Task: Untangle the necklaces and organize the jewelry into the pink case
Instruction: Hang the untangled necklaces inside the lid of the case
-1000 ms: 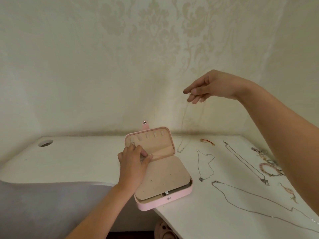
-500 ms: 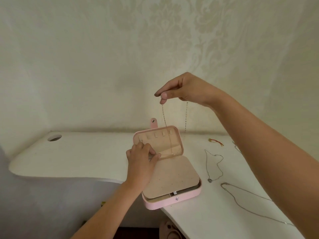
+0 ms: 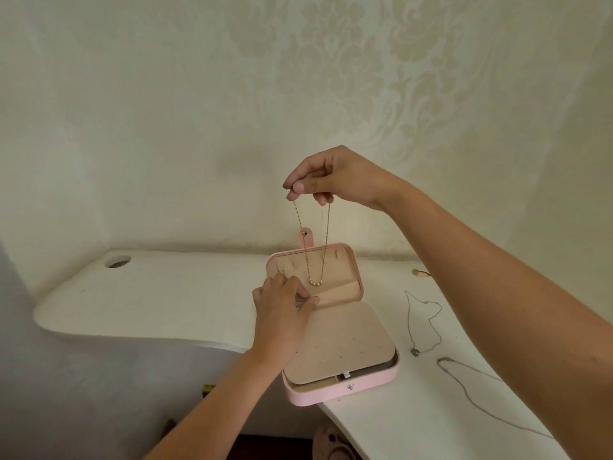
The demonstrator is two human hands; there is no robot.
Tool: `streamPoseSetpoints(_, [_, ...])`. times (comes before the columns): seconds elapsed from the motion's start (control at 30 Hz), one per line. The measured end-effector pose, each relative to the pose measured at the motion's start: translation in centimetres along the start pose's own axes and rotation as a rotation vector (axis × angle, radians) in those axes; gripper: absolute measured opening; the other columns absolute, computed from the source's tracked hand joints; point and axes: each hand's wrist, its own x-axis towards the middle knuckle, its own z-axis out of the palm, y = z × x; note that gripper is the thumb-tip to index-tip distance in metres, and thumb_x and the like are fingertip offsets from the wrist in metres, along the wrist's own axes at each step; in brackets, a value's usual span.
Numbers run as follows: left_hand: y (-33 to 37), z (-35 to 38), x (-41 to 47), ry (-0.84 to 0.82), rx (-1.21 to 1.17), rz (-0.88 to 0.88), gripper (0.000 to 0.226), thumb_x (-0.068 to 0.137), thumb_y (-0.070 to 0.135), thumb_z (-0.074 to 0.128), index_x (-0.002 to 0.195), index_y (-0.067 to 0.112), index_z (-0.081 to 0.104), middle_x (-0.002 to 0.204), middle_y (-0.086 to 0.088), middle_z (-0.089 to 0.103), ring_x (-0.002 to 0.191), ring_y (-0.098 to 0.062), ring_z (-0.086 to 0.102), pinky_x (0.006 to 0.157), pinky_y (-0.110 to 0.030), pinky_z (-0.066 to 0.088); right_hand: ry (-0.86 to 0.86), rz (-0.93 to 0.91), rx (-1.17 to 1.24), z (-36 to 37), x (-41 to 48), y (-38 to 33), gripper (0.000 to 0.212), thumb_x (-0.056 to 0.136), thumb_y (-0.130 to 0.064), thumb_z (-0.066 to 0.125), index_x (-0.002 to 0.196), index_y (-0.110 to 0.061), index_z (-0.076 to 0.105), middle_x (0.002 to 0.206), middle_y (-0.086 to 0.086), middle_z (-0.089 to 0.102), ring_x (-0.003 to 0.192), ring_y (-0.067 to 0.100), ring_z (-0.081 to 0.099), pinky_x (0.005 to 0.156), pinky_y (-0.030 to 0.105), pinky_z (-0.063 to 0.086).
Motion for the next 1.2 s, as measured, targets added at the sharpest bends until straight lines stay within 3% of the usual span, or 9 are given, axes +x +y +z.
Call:
streamPoseSetpoints(0.37, [0.1, -0.1, -0.1, 0.002, -0.007, -0.007, 0.015, 0.088, 0.034, 0.066, 0.084, 0.023, 0.057, 0.092, 0.009, 0.050, 0.095, -0.012, 0.045, 0.084, -0.026, 0.022, 0.018, 0.047, -0.119, 1.9, 0.6, 2.6, 0.013, 0.086, 0.002, 0.063, 0.084, -0.010, 0.061, 0.079, 0.007, 0.074, 0.060, 0.013, 0.065, 0.051, 0.016, 0.040])
streamPoseSetpoints(0.63, [-0.2, 0.1, -0.1, 0.022, -0.046, 0.013, 0.021, 0.085, 0.031, 0.070, 0.077, 0.027, 0.051, 0.087, 0.010, 0.050, 0.091, -0.013, 0.046, 0.080, -0.025, 0.020, 0.127, 0.062, -0.130, 5.0, 0.2, 5.0, 0.008, 0.076, -0.001, 0.077, 0.077, -0.007, 0.071, 0.056, -0.011, 0.064, 0.051, 0.003, 0.058, 0.058, 0.022, 0.052])
streamPoseSetpoints(0.8, [-0.3, 0.3, 0.0, 0.040, -0.030, 0.033, 0.017, 0.084, 0.031, 0.071, 0.078, 0.023, 0.058, 0.085, 0.011, 0.050, 0.089, -0.013, 0.047, 0.078, -0.025, 0.019, 0.124, -0.001, -0.289, 6.2, -0.3, 6.9, 0.009, 0.073, -0.005, 0.080, 0.077, -0.009, 0.074, 0.080, 0.002, 0.068, 0.069, 0.010, 0.060, 0.067, 0.020, 0.049])
streamPoseSetpoints(1.1, [-0.7, 0.8, -0.1, 0.086, -0.080, 0.092, 0.021, 0.078, 0.026, 0.078, 0.073, 0.021, 0.059, 0.080, 0.012, 0.047, 0.083, -0.014, 0.048, 0.073, -0.025, 0.018, 0.138, -0.129, -0.539, 7.1, -0.4, 8.5, 0.006, 0.078, -0.010, 0.076, 0.083, -0.010, 0.077, 0.082, -0.001, 0.056, 0.063, -0.002, 0.048, 0.061, 0.008, 0.036])
streamPoseSetpoints(1.2, [-0.7, 0.9, 0.0, 0.103, -0.079, 0.092, 0.020, 0.077, 0.025, 0.078, 0.073, 0.020, 0.059, 0.079, 0.014, 0.045, 0.082, -0.013, 0.047, 0.073, -0.025, 0.017, 0.148, -0.160, -0.610, 6.9, -0.6, 8.5, 0.008, 0.080, -0.013, 0.075, 0.087, -0.012, 0.078, 0.082, -0.003, 0.052, 0.066, 0.005, 0.046, 0.061, 0.010, 0.034])
